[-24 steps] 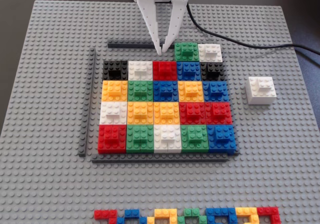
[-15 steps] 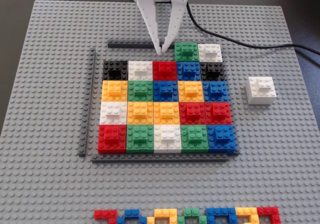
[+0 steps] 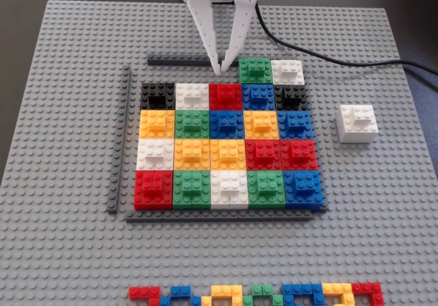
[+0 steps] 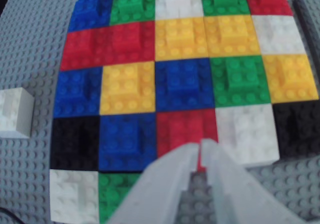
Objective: Grab the cube and place it into the grid
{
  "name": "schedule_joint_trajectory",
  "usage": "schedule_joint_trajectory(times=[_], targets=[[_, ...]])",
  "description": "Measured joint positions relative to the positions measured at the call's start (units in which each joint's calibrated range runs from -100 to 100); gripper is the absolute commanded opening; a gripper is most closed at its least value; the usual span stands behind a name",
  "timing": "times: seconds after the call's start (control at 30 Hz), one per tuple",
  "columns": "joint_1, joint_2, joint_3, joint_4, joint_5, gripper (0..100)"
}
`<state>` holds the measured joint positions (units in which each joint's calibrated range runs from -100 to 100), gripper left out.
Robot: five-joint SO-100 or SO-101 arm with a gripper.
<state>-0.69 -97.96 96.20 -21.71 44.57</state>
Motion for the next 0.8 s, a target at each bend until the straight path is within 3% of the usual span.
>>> schedule_joint_trajectory(times=[0.33,0.8], targets=[[-2.41,11.20,-16.06,6.40,-1.61,0],[-13.71,36.73,-49.51,19.05,-9.08,0]])
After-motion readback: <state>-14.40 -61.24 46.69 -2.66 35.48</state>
